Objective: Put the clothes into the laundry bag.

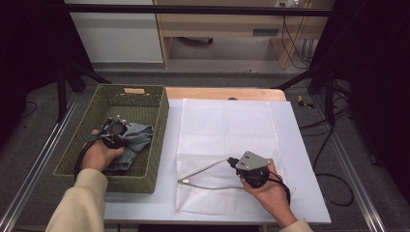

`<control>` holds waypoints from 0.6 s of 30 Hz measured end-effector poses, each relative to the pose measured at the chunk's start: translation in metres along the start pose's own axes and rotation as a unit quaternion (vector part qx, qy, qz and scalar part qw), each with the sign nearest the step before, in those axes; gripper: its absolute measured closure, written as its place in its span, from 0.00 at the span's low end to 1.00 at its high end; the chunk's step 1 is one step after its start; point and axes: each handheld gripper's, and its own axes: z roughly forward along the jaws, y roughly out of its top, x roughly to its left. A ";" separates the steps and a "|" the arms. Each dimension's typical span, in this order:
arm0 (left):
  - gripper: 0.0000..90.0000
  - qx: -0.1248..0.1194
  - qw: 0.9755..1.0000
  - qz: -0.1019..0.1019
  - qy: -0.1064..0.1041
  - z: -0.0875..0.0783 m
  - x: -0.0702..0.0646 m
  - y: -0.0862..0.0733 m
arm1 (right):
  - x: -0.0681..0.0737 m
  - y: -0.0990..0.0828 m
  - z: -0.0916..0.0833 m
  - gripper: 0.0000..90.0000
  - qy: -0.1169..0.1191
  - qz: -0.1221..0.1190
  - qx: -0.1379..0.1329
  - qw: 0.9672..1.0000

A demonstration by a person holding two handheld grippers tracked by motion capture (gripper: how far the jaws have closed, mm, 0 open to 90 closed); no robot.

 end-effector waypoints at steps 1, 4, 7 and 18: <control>0.84 -0.007 1.000 -0.005 0.002 -0.003 0.001 -0.001 | 0.000 0.000 0.000 0.98 0.002 0.002 0.000 1.000; 0.84 -0.032 0.999 -0.017 0.003 -0.015 0.006 -0.004 | -0.001 0.000 0.000 0.98 0.007 0.005 -0.001 1.000; 0.84 -0.057 0.998 -0.022 0.008 -0.027 0.010 -0.008 | -0.001 0.000 0.000 0.99 0.011 0.007 0.000 1.000; 0.85 -0.126 0.992 -0.026 0.014 -0.065 0.010 -0.018 | -0.003 -0.001 -0.003 0.99 0.018 0.015 -0.005 1.000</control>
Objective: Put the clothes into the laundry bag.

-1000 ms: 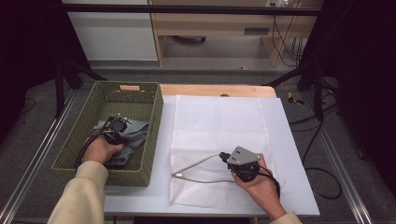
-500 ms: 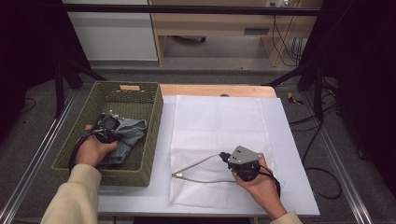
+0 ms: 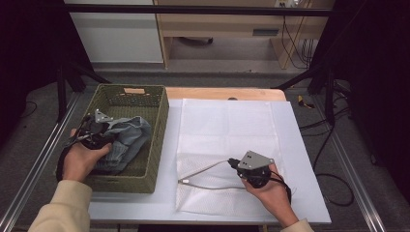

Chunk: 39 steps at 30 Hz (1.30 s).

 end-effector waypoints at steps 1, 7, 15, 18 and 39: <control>0.85 -0.004 1.000 0.000 0.002 -0.002 -0.001 0.000 | -0.001 0.000 0.000 0.99 0.001 0.001 -0.001 1.000; 0.85 -0.021 1.000 -0.008 0.000 -0.011 0.000 0.002 | 0.000 0.000 0.000 0.99 0.009 0.004 -0.001 1.000; 0.85 -0.033 0.999 -0.007 0.001 -0.020 -0.001 0.007 | -0.001 -0.001 -0.001 0.99 0.014 0.010 -0.002 1.000; 0.85 -0.033 0.999 -0.006 0.001 -0.021 -0.001 0.009 | -0.002 -0.001 -0.001 0.99 0.016 0.011 -0.003 1.000; 0.85 -0.068 0.998 -0.016 0.010 -0.057 0.001 0.021 | 0.000 -0.002 -0.001 0.99 0.029 0.016 0.001 0.999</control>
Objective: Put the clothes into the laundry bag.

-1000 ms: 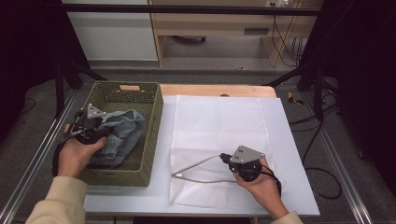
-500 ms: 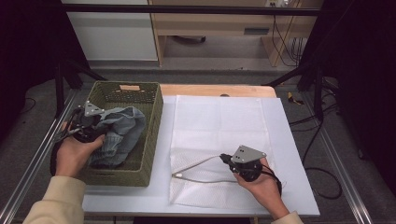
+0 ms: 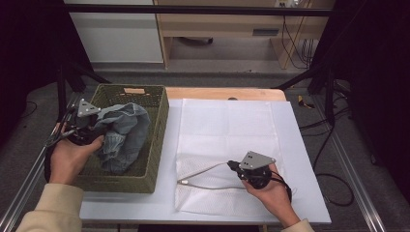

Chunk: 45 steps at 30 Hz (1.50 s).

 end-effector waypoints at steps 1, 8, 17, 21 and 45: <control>0.85 -0.002 1.000 0.002 0.001 -0.002 0.000 0.001 | 0.000 0.000 0.000 0.99 0.000 0.000 0.000 1.000; 0.85 -0.022 1.000 0.003 0.002 -0.013 -0.001 0.005 | -0.001 0.000 0.001 0.99 0.001 0.001 0.001 1.000; 0.85 -0.023 1.000 0.005 0.001 -0.012 -0.001 0.007 | -0.002 -0.001 0.000 0.99 0.003 0.003 0.000 1.000; 0.84 -0.023 1.000 0.005 0.001 -0.010 -0.002 0.008 | -0.002 -0.001 0.000 0.99 0.003 0.002 0.001 1.000; 0.84 -0.076 0.997 -0.010 0.012 -0.022 -0.003 0.030 | -0.003 -0.001 0.000 0.99 0.015 0.010 0.000 1.000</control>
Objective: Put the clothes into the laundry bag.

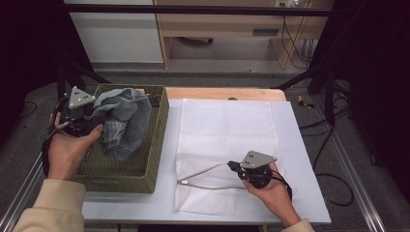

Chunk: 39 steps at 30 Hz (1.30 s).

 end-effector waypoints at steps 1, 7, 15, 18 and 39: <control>0.84 -0.004 1.000 0.000 0.000 0.000 -0.001 0.002 | 0.000 0.000 0.000 0.99 0.001 0.000 -0.001 1.000; 0.84 -0.026 1.000 0.008 -0.007 0.003 -0.006 0.019 | -0.001 0.000 -0.001 0.99 0.005 0.007 -0.002 1.000; 0.84 -0.074 0.997 -0.008 -0.022 0.009 -0.010 0.040 | -0.003 0.002 -0.003 0.99 0.025 0.022 -0.004 0.999; 0.84 -0.087 0.996 -0.008 -0.031 0.010 -0.014 0.048 | -0.005 0.005 -0.005 0.99 0.038 0.035 -0.012 0.999; 0.84 -0.143 0.984 0.024 -0.101 -0.008 -0.072 0.079 | -0.022 0.035 -0.010 0.99 0.090 0.027 0.014 0.995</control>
